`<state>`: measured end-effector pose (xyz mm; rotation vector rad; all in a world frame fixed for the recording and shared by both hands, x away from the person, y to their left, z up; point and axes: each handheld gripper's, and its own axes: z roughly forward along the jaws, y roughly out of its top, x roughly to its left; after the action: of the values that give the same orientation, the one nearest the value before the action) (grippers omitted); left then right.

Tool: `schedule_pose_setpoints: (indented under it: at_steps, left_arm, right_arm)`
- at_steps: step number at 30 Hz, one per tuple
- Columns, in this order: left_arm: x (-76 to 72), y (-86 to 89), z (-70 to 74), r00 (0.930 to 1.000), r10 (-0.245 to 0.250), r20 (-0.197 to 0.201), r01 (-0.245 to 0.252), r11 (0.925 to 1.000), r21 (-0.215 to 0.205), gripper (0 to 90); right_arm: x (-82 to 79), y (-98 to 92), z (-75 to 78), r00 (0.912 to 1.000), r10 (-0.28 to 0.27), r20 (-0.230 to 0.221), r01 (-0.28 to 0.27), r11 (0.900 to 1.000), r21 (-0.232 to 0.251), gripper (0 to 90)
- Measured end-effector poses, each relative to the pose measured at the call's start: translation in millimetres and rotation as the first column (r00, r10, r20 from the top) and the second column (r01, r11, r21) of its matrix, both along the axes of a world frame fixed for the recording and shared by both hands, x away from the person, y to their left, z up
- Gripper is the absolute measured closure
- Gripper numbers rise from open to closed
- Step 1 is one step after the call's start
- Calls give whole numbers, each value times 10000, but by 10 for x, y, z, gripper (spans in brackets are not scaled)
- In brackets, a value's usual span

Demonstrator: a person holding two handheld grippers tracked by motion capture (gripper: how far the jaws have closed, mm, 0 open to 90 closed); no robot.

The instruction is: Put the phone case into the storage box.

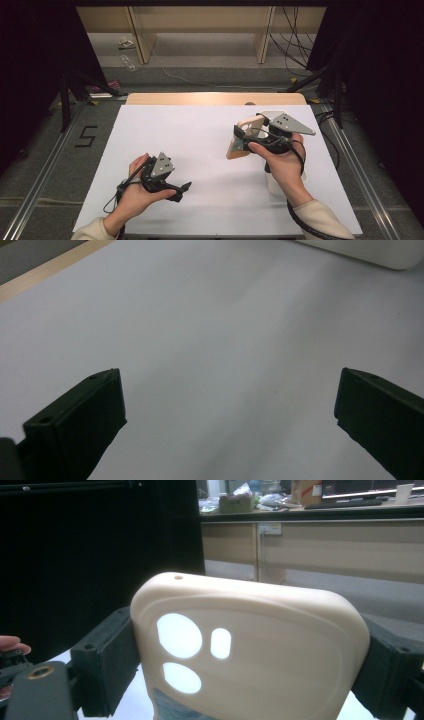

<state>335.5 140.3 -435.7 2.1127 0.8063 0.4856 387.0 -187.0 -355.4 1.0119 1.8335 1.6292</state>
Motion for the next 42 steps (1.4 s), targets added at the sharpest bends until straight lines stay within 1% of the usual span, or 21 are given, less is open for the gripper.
schedule_pose_setpoints:
  at_steps: [13,42]
  left_arm:
    - [12,12,-4,9999,100,-20,-101,9999,-81,0]
    - [20,20,-9,9998,174,-49,-175,9998,-113,0]
  right_arm:
    - [11,-62,35,9998,-202,67,201,9998,81,132]
    - [40,-194,105,9982,-579,166,574,9980,264,133]
